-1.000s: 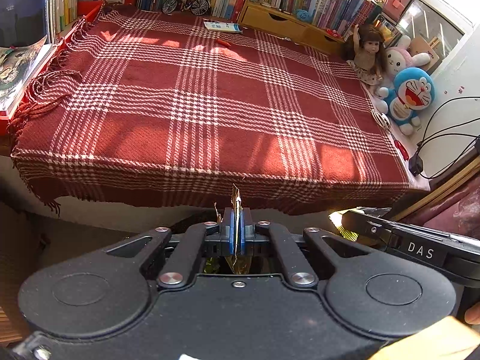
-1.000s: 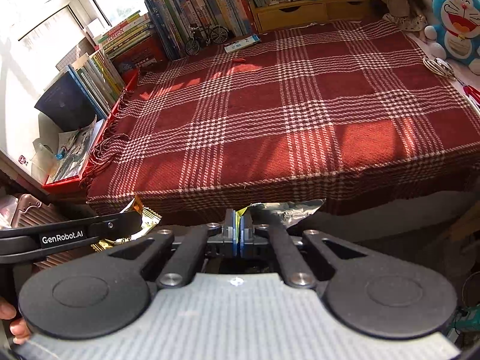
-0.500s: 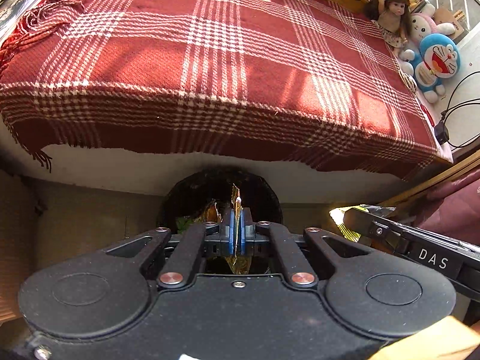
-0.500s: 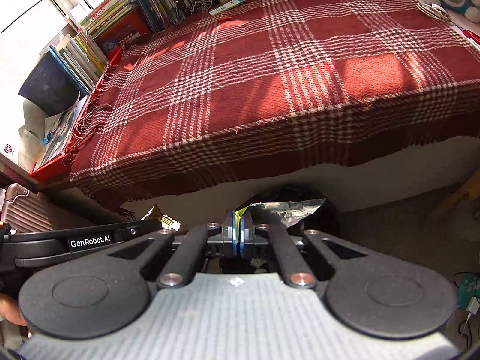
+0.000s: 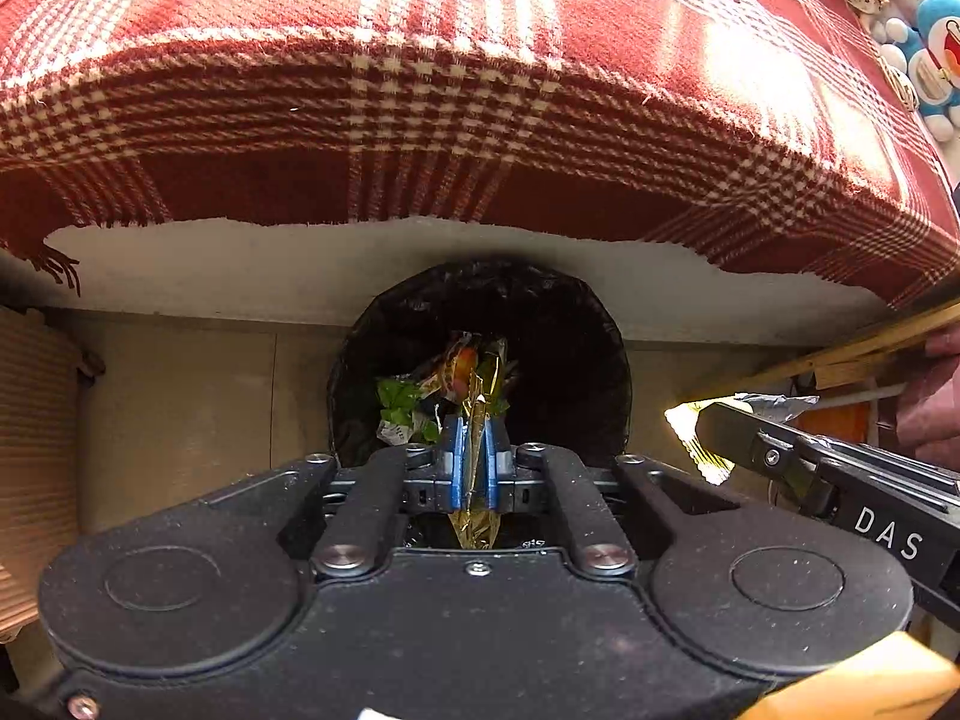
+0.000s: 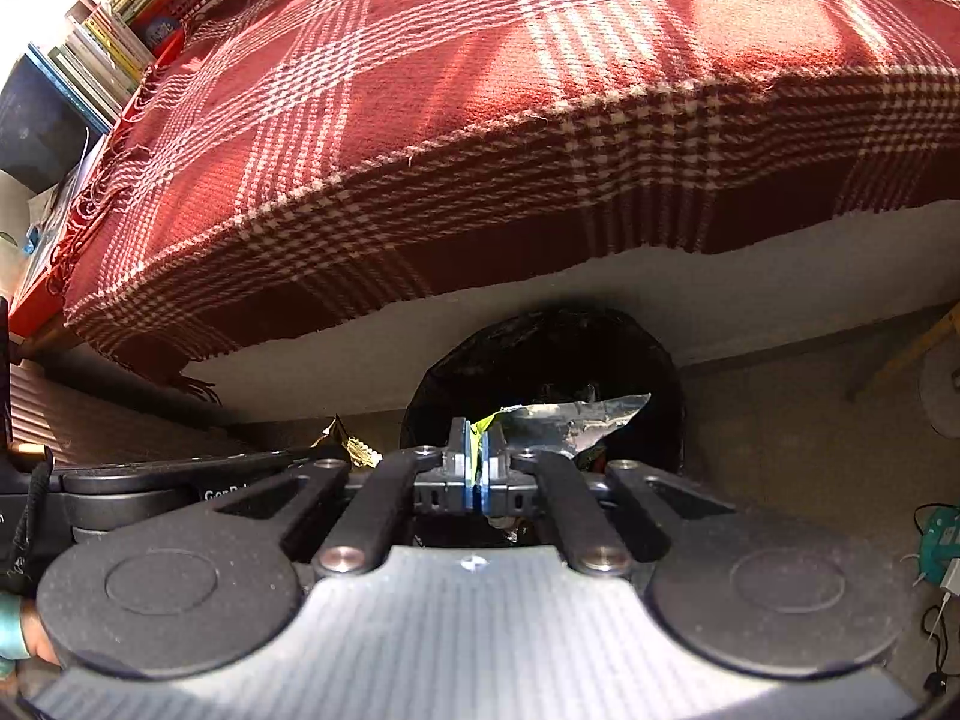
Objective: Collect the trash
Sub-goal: 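Lower both held items into the trash bin and open both grippers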
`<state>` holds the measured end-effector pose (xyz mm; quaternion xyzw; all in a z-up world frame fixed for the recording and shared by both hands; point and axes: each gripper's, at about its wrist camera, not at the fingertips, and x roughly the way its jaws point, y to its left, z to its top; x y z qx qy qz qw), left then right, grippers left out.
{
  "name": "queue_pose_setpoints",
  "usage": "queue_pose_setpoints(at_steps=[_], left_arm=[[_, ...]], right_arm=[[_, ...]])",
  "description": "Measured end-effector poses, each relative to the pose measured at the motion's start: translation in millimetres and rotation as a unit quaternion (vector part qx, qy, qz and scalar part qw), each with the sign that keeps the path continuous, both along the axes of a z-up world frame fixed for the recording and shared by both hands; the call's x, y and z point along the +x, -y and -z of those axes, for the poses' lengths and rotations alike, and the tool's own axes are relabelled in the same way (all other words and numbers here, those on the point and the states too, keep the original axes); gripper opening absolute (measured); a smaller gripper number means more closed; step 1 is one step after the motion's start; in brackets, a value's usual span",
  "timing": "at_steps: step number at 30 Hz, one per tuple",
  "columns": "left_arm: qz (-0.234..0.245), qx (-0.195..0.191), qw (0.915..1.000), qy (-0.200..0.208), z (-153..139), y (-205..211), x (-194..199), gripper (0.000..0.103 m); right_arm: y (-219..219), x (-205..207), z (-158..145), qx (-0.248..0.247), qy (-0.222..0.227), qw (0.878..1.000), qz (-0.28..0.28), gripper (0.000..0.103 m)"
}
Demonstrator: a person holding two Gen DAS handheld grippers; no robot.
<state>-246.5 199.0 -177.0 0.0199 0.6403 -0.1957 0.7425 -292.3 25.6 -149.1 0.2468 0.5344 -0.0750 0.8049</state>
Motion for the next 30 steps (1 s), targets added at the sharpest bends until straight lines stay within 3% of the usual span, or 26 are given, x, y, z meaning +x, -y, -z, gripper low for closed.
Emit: queue_pose_setpoints(at_steps=[12,15,18,21,30], left_arm=[[-0.015,0.006,0.9998,-0.014,13,3,5,0.013],[-0.018,0.005,0.9997,-0.016,14,3,6,0.025],[-0.025,0.002,0.9996,-0.012,14,2,7,0.040],[-0.031,0.001,0.9995,-0.011,14,2,9,0.047],[-0.040,0.009,0.9992,0.003,6,0,12,0.060]], right_arm=[[4,4,10,0.008,-0.014,1.000,-0.006,0.010],[3,5,11,0.010,-0.014,1.000,-0.008,0.012],[2,7,11,0.011,-0.012,1.000,-0.009,0.024],[1,8,11,0.009,-0.011,1.000,-0.008,0.042],[6,6,5,0.006,-0.002,1.000,0.000,0.051]])
